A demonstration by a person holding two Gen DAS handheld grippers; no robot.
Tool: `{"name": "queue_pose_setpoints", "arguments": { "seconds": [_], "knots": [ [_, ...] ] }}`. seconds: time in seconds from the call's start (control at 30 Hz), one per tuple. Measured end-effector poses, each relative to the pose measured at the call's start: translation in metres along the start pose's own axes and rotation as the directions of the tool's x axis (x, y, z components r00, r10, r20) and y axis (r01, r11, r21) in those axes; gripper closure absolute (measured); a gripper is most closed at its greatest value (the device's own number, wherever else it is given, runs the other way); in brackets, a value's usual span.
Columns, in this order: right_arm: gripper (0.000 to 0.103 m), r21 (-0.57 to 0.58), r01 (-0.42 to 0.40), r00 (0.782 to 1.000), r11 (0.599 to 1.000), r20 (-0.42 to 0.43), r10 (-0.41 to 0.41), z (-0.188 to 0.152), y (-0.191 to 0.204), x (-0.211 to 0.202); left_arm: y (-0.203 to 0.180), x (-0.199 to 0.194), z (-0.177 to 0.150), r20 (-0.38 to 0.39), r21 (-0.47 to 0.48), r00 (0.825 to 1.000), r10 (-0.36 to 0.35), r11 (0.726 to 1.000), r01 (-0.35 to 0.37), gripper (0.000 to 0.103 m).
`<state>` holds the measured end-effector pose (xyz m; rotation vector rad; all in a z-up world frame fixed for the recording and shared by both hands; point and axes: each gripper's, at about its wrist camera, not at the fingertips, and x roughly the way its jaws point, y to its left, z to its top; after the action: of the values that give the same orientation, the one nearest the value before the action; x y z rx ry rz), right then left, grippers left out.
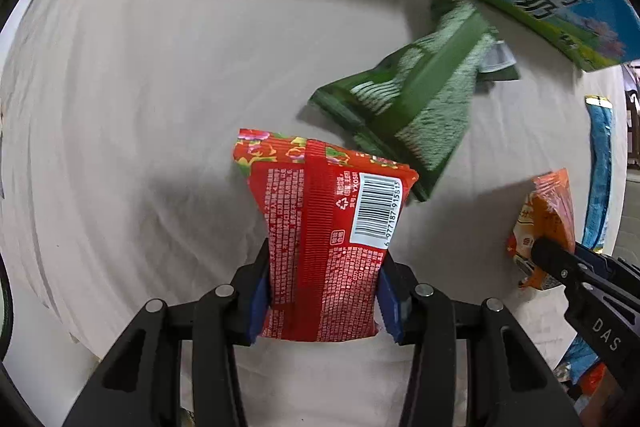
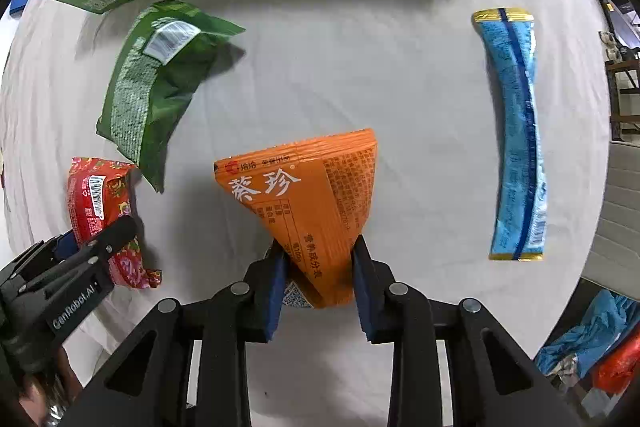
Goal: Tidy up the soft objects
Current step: 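Lift both bags and carry them over the box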
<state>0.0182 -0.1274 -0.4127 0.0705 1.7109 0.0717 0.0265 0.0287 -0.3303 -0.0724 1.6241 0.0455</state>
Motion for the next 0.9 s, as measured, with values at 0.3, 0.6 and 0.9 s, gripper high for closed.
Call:
{"name": "queue_pose_setpoints", "arguments": {
  "seconds": [0.3,0.6,0.9],
  "knots": [
    [0.072,0.095,-0.077,0.996,0.993,0.049,0.073,-0.007,-0.017,-0.042,-0.018,-0.060,-0.017,0.079,0.040,0.996,-0.039,0.999,0.036,0.060],
    [0.073,0.079,-0.054,0.978,0.995,0.204,0.037,-0.008,-0.024,-0.126,-0.040,-0.149,-0.004,0.243,0.096,0.967,-0.072,0.994,0.050,0.060],
    [0.073,0.073,-0.106,0.946,0.992,0.316,0.078,0.002,-0.028,-0.186,-0.041,-0.219,0.049,0.344,0.122,0.927,-0.148,0.986,0.112,0.060]
  ]
}}
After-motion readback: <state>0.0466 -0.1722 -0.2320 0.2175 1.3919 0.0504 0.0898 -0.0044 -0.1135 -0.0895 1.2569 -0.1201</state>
